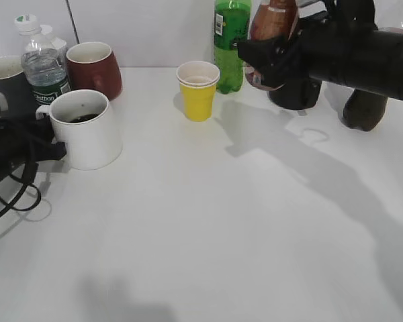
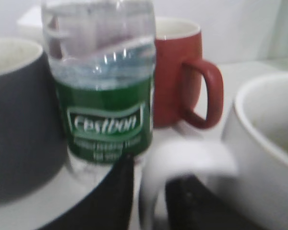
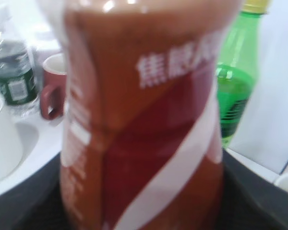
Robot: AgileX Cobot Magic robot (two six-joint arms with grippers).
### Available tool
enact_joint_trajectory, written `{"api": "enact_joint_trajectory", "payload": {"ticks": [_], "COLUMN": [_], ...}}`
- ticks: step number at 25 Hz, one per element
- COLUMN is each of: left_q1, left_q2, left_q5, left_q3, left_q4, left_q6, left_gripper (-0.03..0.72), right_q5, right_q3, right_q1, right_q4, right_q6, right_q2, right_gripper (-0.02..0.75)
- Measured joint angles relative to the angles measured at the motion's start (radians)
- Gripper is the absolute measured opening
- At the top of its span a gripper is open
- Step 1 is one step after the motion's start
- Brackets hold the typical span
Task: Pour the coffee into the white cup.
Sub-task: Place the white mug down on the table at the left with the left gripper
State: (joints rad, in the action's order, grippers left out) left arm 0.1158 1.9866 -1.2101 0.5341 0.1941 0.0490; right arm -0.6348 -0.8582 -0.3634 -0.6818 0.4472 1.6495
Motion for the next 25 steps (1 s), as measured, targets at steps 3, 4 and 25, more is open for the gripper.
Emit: {"api": "enact_joint_trajectory", "payload": {"ticks": [3,4,25], "left_q1": [0.0,0.0,0.0], "left_q2": [-0.009,-0.016,-0.099], "left_q5": [-0.023,-0.024,-0.021], "left_q3": [-0.035,-0.049,-0.174], "left_q4": [-0.014,-0.02,-0.009], "left_q6": [0.001,0.002,0.003], "left_gripper": [0.248,0.252,0.344], "right_q5": [0.002,0.002,-0.088], "right_q3": [0.0,0.002,0.206], "right_q1": [0.0,0.0,0.0], "right_q4": [0.047,0.065,0.547], "right_q6": [0.0,0.0,-0.37], "right_q2": [0.0,0.0,0.068], "right_gripper": [0.528,0.528,0.527]}}
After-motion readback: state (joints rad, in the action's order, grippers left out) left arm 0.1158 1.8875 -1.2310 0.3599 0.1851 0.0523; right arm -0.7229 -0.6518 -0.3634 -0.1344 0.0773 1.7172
